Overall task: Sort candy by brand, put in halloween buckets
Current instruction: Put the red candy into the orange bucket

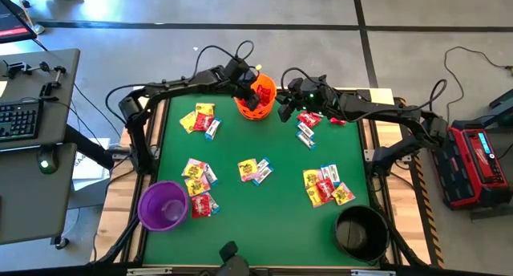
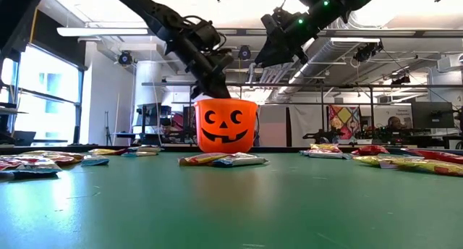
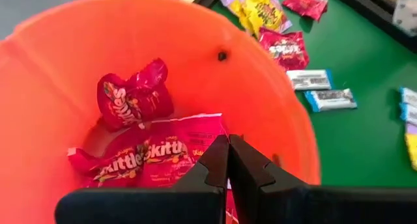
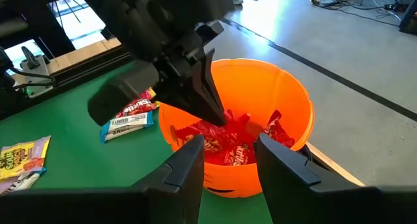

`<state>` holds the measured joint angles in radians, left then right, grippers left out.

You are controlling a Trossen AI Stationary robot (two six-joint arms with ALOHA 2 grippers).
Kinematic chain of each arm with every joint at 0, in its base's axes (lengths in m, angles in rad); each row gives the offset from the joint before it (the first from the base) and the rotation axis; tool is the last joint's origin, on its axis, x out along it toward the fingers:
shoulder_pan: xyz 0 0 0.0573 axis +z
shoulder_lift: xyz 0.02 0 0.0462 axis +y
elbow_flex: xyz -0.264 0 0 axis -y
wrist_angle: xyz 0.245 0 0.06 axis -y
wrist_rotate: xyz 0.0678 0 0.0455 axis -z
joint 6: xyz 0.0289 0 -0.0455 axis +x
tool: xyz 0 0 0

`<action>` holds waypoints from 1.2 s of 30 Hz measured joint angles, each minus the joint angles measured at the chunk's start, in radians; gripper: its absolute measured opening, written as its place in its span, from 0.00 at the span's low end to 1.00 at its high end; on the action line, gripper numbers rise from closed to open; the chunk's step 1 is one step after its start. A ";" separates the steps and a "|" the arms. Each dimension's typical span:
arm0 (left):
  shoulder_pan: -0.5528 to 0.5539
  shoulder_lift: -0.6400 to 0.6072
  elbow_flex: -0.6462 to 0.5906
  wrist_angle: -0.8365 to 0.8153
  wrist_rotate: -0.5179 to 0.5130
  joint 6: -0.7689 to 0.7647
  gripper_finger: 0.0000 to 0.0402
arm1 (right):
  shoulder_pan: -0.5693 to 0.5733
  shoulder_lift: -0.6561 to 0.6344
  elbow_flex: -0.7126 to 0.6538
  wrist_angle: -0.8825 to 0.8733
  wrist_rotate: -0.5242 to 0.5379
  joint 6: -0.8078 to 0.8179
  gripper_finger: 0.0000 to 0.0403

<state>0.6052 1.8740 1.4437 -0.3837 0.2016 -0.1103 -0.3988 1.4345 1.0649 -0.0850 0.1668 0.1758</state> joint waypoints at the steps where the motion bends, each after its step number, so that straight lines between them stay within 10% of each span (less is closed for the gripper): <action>1: 0.000 0.001 0.000 -0.004 0.000 0.007 0.00 | 0.000 0.000 0.000 0.000 0.000 0.000 0.31; 19: -0.007 -0.057 0.000 -0.004 -0.006 0.033 0.22 | -0.001 0.000 0.000 -0.015 -0.066 0.117 0.31; 36: -0.038 -0.174 -0.007 0.066 -0.073 0.078 0.01 | 0.067 -0.002 0.000 -0.342 -0.066 0.269 0.31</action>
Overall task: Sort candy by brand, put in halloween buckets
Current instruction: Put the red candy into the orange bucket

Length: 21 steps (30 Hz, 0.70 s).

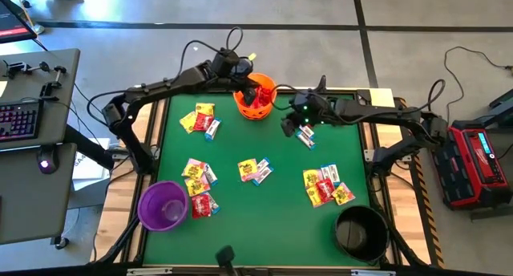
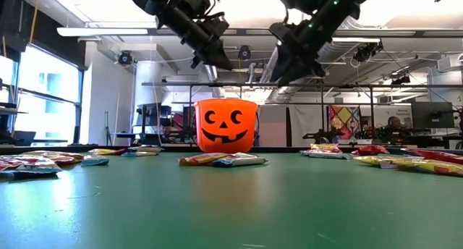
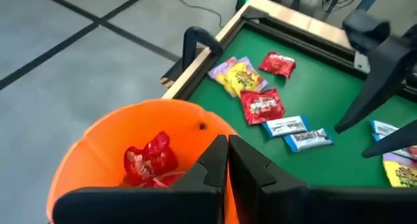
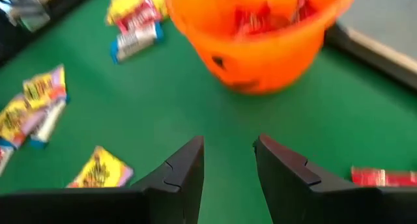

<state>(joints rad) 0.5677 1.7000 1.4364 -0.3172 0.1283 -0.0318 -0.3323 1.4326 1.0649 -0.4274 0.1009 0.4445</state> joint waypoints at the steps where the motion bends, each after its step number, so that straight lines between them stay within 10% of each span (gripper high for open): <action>1: -0.005 0.000 0.000 0.011 -0.002 0.000 0.01 | 0.002 0.000 0.000 -0.026 0.000 0.017 0.31; 15: -0.088 -0.113 -0.286 0.444 -0.016 -0.095 0.00 | -0.101 0.000 0.000 -0.510 0.127 0.338 0.49; 21: -0.094 -0.179 -0.355 0.459 -0.038 -0.110 0.00 | -0.289 0.008 0.000 -0.443 -0.028 0.122 0.57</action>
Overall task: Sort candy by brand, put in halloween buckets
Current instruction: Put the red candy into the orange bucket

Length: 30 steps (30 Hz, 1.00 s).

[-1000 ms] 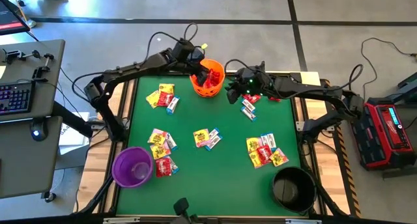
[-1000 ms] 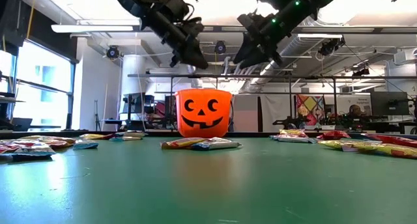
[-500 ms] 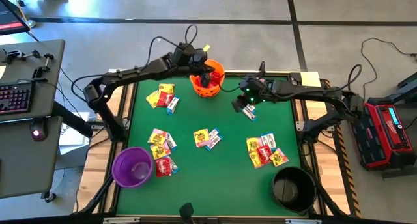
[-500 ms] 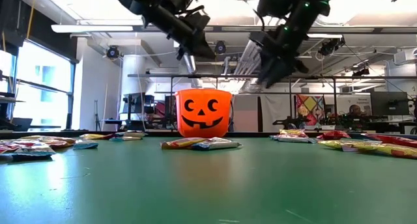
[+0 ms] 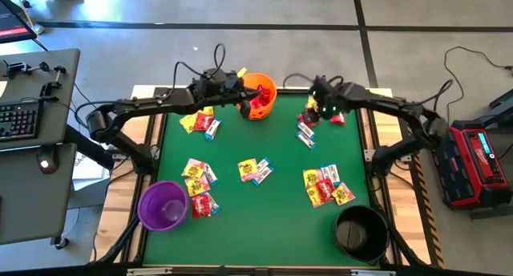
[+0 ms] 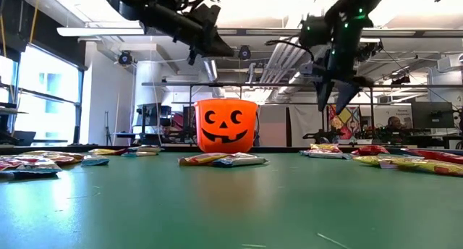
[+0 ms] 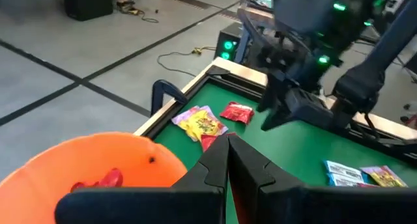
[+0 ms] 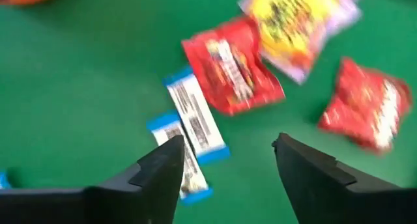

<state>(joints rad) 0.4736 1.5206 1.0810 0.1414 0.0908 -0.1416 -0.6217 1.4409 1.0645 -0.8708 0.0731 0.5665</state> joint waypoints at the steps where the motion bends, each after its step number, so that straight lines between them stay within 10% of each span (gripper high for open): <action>1: -0.002 -0.008 -0.011 -0.002 -0.008 -0.010 0.00 | -0.030 0.008 0.000 0.022 -0.007 -0.063 0.57; 6: -0.011 -0.023 -0.028 -0.026 -0.014 -0.031 0.00 | -0.167 0.079 0.000 0.023 -0.063 -0.254 0.57; 21: -0.030 -0.024 -0.028 -0.024 -0.014 -0.032 0.00 | -0.263 0.267 0.000 -0.021 0.198 -0.073 0.57; 30: -0.030 -0.024 -0.028 -0.026 -0.013 -0.031 0.00 | -0.262 0.351 0.000 -0.004 0.185 -0.077 0.54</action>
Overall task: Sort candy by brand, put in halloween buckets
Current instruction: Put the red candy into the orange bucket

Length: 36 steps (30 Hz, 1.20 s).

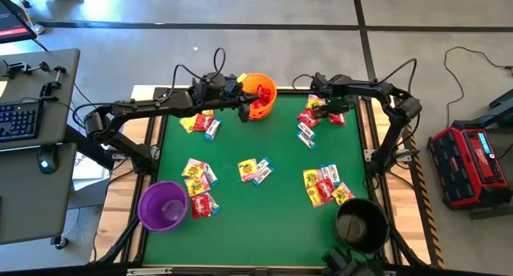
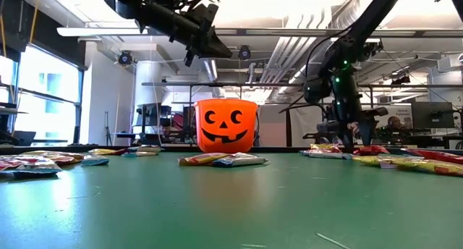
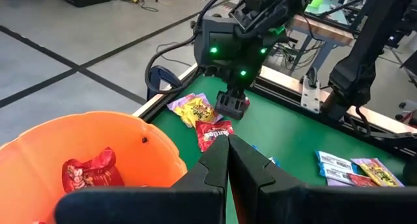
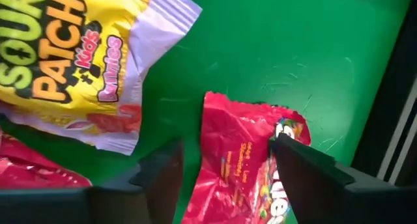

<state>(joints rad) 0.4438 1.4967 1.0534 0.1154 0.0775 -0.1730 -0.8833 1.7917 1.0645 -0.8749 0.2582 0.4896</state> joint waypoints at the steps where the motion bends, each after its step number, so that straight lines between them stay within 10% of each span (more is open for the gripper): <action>1: 0.000 0.000 0.000 0.000 0.000 0.000 0.00 | 0.000 0.001 0.000 0.001 0.000 0.000 0.52; 15: 0.000 0.000 0.001 -0.019 0.001 0.001 0.00 | 0.000 -0.011 0.001 0.004 -0.016 -0.113 0.01; 36: 0.001 0.000 0.001 -0.014 0.002 0.045 0.00 | 0.151 -0.397 0.000 -0.121 -0.112 -0.064 0.08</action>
<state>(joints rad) 0.4446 1.4969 1.0546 0.1017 0.0792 -0.1278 -0.7322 1.3943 1.0645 -0.9960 0.1464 0.4255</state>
